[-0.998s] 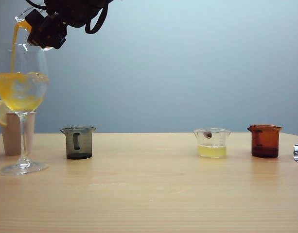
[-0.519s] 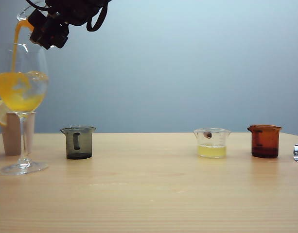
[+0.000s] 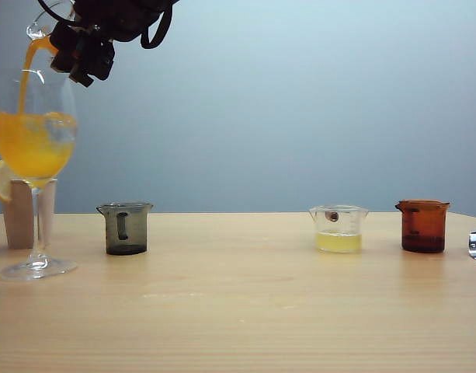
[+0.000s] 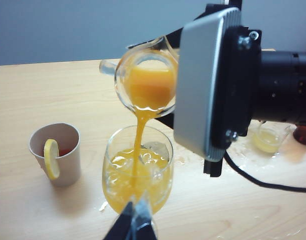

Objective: Pick up the second measuring cup from the left, pour the orange juice inside into the goblet, and finally put the measuring cup back in its original place.

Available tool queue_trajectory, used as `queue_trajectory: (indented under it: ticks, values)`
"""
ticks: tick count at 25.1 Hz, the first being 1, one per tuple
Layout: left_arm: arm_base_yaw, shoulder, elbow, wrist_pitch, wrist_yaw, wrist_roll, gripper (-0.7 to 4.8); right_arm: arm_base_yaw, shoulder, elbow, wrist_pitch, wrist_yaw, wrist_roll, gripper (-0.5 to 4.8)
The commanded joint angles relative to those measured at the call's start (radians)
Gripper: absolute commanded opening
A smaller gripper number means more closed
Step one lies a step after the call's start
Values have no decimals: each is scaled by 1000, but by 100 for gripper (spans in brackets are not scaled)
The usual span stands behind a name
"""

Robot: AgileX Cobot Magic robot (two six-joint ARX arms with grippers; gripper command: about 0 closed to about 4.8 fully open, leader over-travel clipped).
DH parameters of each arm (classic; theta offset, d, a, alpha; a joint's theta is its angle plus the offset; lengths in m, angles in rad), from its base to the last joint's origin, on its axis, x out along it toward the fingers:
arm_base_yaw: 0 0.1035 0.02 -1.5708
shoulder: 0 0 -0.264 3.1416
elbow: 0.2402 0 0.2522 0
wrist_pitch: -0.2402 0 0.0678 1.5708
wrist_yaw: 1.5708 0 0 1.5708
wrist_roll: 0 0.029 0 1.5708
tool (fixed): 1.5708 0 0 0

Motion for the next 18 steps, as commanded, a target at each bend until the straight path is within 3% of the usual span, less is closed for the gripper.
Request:
queue_trajectory:
  ticks: [1, 18]
  values:
    - [2, 0, 3, 3, 5, 28, -5, 2, -8, 7, 32, 2, -14, -1]
    - [2, 0, 3, -15, 2, 28, -5, 6, -8, 7, 34, 1, -113, -1]
